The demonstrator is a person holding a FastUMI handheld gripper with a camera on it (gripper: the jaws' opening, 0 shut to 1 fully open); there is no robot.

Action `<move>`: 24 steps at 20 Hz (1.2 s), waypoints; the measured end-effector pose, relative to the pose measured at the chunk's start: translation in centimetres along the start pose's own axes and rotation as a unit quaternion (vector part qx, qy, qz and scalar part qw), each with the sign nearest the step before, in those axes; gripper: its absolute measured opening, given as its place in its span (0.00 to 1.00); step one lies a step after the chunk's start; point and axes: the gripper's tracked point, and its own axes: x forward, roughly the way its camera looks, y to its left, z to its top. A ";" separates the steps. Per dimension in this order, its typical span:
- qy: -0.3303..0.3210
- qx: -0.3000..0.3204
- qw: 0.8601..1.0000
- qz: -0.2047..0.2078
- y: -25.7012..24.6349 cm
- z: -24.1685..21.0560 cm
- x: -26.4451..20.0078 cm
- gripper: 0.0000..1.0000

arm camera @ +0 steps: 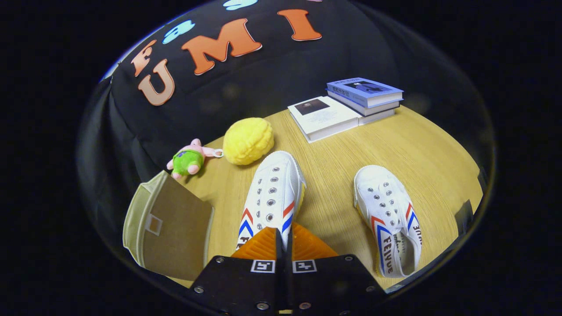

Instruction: Open the storage box then place both shoes into the box .Put the left shoe in first, then the right shoe, with the right side of both shoes facing outward in a uniform manner.

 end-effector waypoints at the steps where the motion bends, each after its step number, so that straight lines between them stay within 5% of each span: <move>1: -0.009 0.002 1.000 0.010 1.0 1.2 -0.8 0.00; 10: -0.064 0.010 0.990 0.126 15.4 7.5 -5.7 0.00; 18: -0.021 -0.036 0.983 0.177 25.9 2.9 -5.0 0.00; 24: 0.004 -0.068 0.982 0.176 30.2 -1.4 -3.2 0.00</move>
